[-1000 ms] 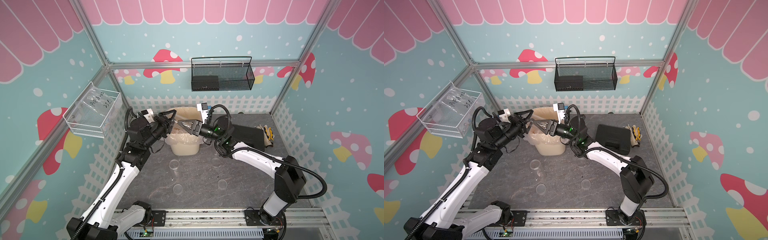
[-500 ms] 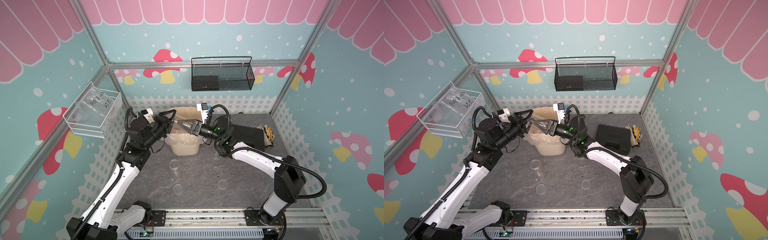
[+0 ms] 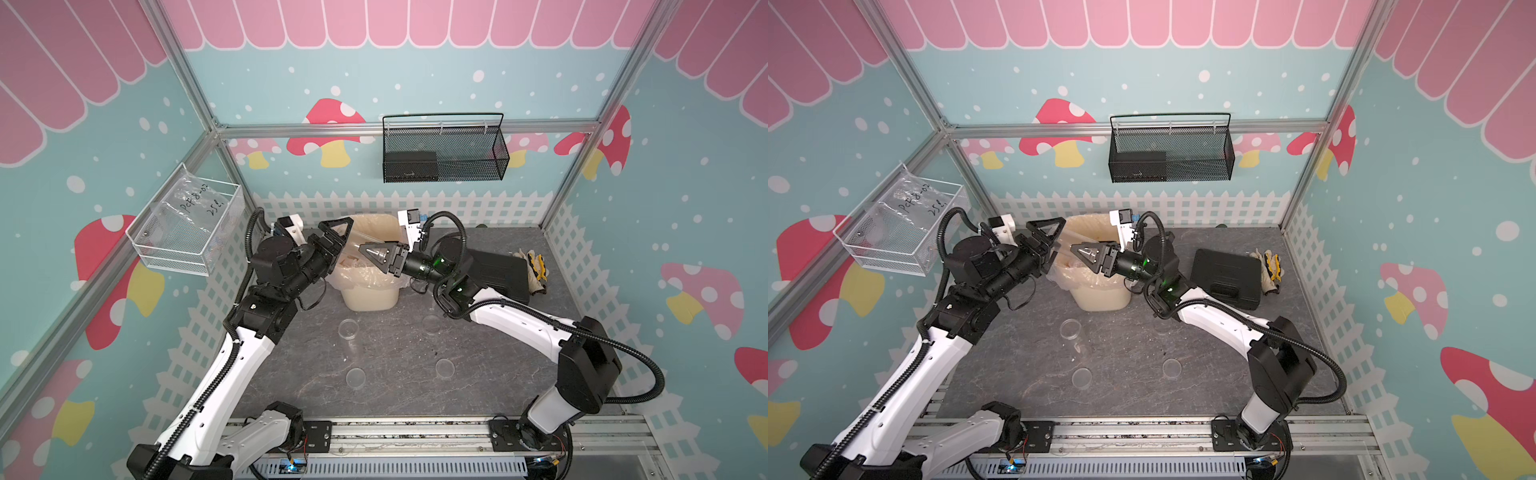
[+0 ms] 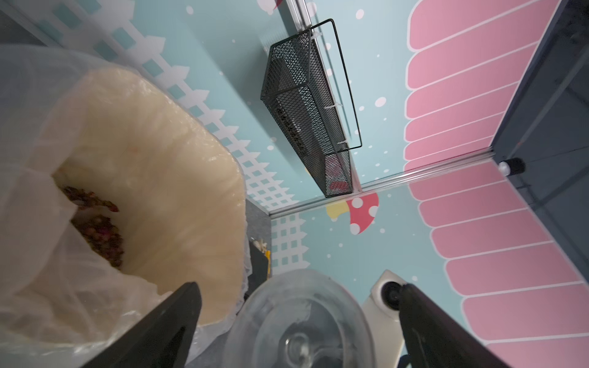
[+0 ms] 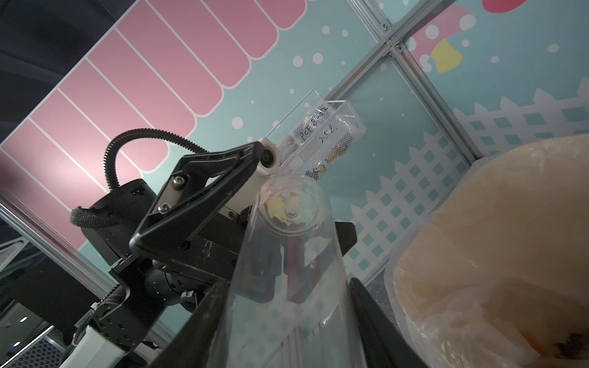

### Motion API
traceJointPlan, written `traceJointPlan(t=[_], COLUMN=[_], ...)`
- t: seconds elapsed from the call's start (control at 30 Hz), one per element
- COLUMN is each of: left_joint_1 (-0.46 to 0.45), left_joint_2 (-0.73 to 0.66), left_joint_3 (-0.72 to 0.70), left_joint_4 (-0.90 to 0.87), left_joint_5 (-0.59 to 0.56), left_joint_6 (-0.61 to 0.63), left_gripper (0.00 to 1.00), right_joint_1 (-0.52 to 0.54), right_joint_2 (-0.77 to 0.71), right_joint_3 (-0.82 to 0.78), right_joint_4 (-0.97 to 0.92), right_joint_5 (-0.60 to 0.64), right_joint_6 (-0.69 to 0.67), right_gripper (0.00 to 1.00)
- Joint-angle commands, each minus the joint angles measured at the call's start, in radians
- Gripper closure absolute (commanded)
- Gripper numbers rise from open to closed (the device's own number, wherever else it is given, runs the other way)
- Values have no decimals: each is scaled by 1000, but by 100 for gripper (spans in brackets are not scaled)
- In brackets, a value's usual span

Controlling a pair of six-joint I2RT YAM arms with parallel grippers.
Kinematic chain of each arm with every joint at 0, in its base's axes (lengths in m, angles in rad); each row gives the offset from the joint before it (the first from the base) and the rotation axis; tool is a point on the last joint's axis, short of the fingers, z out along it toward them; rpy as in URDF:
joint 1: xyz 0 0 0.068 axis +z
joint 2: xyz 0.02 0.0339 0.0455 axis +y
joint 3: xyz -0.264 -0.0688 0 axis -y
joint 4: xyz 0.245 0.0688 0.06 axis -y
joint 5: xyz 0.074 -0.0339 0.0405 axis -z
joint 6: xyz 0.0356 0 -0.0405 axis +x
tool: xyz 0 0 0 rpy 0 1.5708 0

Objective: Empty the moldy dried flower tea in the jars
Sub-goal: Place the jar at the center of the board.

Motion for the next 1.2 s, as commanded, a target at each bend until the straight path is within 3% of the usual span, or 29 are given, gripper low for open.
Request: traceJointPlan(t=[0.0, 0.17, 0.4, 0.6, 0.87, 1.17], left_joint_1=[-24, -92, -257, -303, -306, -306], left_joint_2=[-56, -86, -186, -195, -327, -405], left_joint_3=[86, 142, 37, -23, -211, -273], left_joint_4=[-171, -357, -377, -419, -289, -282], left_joint_5=[-132, -266, -360, -315, -158, -131], left_joint_6=[253, 487, 688, 802, 958, 967], left_gripper=[0, 0, 0, 0, 0, 0], right_joint_1=[7, 7, 7, 8, 7, 7], right_joint_2=[-88, -187, -346, -449, -494, -422], right_joint_3=[-19, -29, -39, -26, 27, -1], right_joint_4=[-68, -262, -586, -906, -1325, -1583], right_joint_5=[48, 102, 209, 298, 399, 482], right_joint_6=[-104, -255, -457, -575, -648, -672], right_gripper=[78, 78, 79, 79, 79, 79])
